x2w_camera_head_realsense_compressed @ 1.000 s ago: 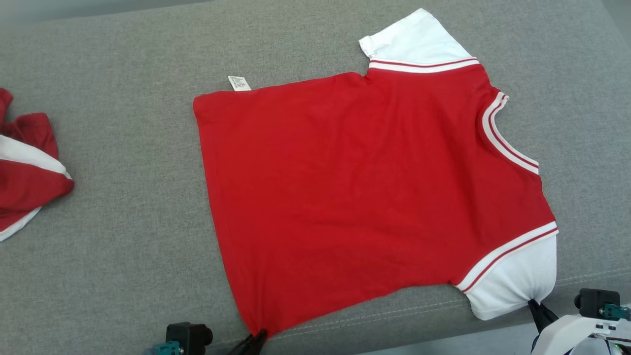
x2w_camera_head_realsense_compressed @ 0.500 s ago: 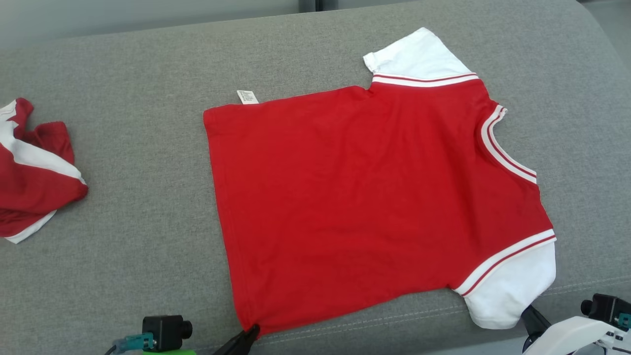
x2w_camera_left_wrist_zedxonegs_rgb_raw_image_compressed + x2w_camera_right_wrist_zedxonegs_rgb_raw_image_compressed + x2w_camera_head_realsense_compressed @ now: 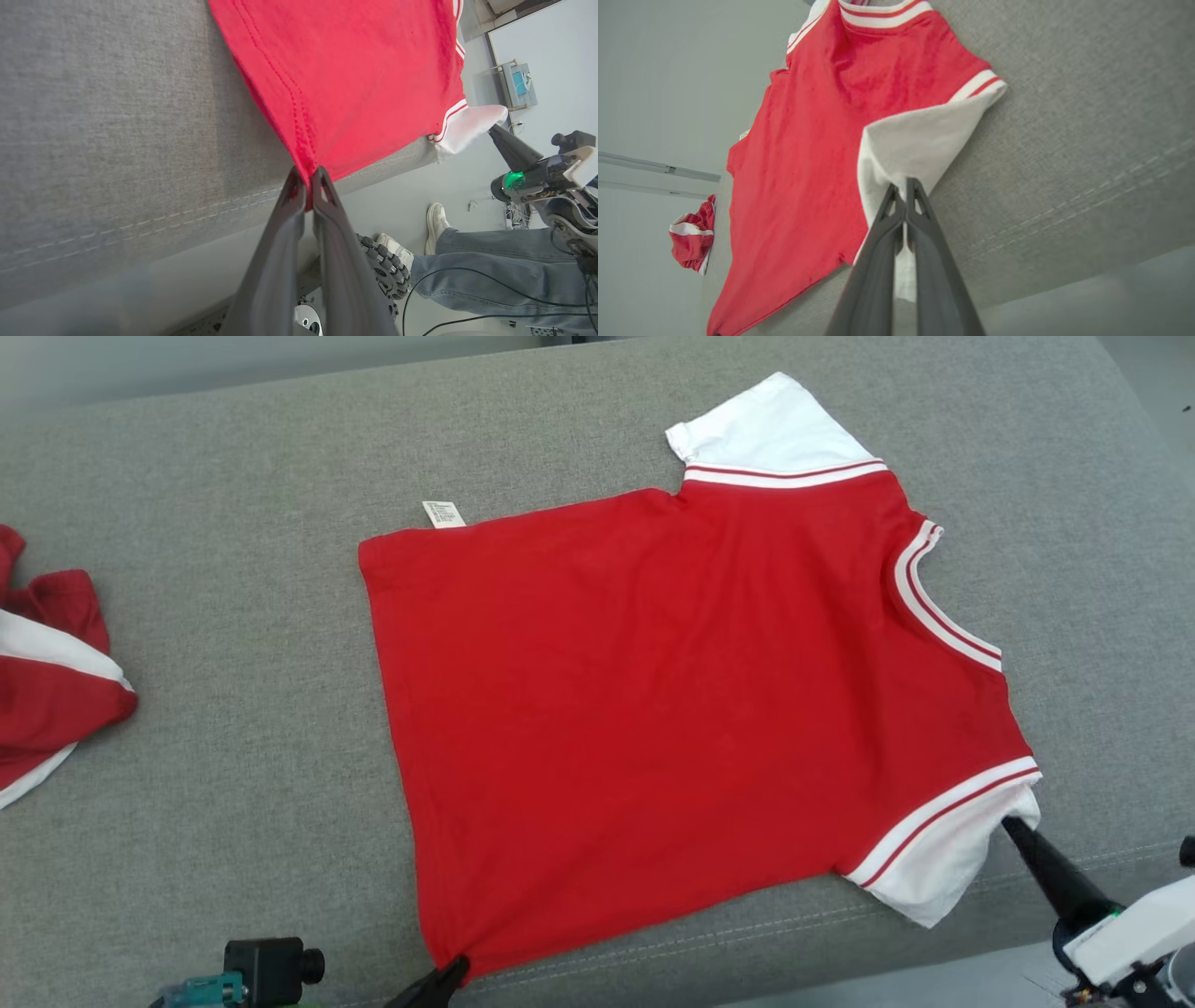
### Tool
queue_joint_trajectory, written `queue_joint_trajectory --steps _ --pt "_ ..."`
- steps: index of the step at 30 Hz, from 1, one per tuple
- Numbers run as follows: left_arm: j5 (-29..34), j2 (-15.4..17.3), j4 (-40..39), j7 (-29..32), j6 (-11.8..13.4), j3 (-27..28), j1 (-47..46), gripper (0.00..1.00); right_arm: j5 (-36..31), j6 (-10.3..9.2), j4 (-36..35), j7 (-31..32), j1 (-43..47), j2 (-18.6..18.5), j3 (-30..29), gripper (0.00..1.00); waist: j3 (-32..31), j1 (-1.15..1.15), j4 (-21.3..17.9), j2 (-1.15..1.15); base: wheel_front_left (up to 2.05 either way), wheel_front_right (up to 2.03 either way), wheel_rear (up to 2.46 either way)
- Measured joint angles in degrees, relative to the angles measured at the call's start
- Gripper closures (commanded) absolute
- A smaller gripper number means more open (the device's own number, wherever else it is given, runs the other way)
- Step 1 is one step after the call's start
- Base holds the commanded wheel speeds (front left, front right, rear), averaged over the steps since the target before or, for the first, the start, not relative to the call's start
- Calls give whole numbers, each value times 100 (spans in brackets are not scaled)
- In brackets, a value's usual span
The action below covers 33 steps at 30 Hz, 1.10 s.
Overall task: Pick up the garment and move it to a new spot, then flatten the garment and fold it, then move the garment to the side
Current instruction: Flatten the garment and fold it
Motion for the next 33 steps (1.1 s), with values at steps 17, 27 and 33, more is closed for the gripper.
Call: queue_joint_trajectory --steps 17,27,33 --pt "-368 533 -862 811 159 303 -419 100 907 0 -1293 624 -307 -1048 -984 100 402 0 4 0 0 0 0" --pt "-525 844 -1117 1566 328 265 -1009 100 1063 -63 -1419 1020 -834 -1194 -956 100 690 0 157 0 0 0 0" --pt "-860 932 -1270 2026 497 255 -1210 100 1066 -122 -1493 1192 -1190 -1298 -960 100 823 0 184 0 0 0 0"
